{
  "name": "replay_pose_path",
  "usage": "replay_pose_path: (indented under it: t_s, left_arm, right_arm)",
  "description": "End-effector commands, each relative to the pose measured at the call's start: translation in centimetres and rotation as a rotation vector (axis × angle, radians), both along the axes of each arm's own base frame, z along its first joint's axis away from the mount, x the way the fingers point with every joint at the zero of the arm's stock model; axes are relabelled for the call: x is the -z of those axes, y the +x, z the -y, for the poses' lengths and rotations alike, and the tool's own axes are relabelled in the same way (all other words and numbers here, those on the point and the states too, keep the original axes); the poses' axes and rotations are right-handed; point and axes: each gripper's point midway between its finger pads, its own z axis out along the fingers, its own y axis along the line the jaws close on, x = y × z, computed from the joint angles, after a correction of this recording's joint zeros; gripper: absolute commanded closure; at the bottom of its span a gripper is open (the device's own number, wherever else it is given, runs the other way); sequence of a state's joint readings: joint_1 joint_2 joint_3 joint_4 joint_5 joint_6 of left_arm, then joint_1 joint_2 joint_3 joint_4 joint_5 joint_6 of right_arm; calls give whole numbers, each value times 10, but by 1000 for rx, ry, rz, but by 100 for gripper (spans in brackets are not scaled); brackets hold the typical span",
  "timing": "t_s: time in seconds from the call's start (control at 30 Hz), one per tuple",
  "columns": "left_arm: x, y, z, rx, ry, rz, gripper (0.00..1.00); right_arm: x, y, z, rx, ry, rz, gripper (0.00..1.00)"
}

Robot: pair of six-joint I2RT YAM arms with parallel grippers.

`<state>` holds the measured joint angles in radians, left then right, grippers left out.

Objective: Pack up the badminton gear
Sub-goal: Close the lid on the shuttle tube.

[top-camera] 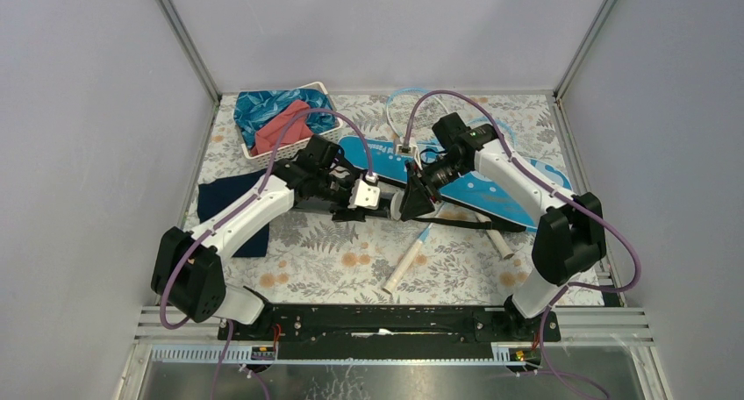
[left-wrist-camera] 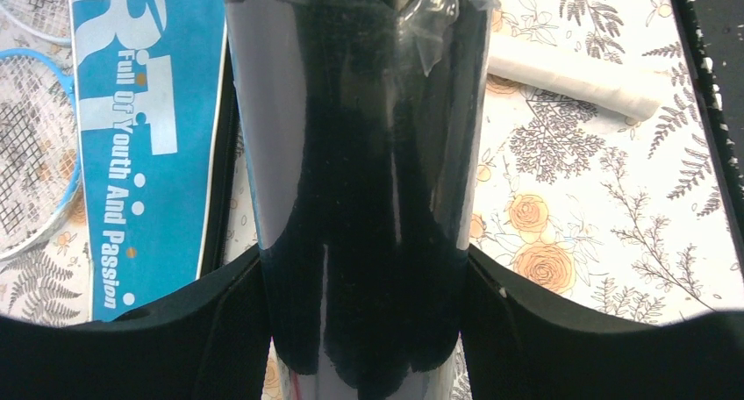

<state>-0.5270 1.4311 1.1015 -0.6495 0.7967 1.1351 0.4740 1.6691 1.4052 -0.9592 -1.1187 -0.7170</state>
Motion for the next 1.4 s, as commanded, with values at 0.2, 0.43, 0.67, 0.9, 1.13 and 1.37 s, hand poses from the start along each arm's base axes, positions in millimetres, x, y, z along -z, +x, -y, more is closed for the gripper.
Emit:
replay_pose_path:
  t_s: [0.2, 0.43, 0.67, 0.9, 1.13, 1.37]
  left_arm:
    - [-31, 12, 31, 61, -107, 157, 100]
    - [-28, 15, 32, 11, -119, 125, 100]
    - [-27, 12, 35, -3, -133, 97, 100]
    - [-19, 15, 29, -4, -97, 147, 100]
    - [-10, 17, 26, -24, -73, 139, 100]
    - [-10, 26, 27, -91, -85, 136, 100]
  right_arm:
    - [3, 16, -8, -13, 3, 115, 55]
    - [-9, 27, -11, 70, 7, 162, 54]
    - [-15, 27, -13, 102, 27, 153, 53]
    - [-18, 27, -11, 94, 10, 169, 54]
    - [-33, 34, -8, 147, 4, 223, 54]
    - [-43, 47, -8, 270, 25, 211, 53]
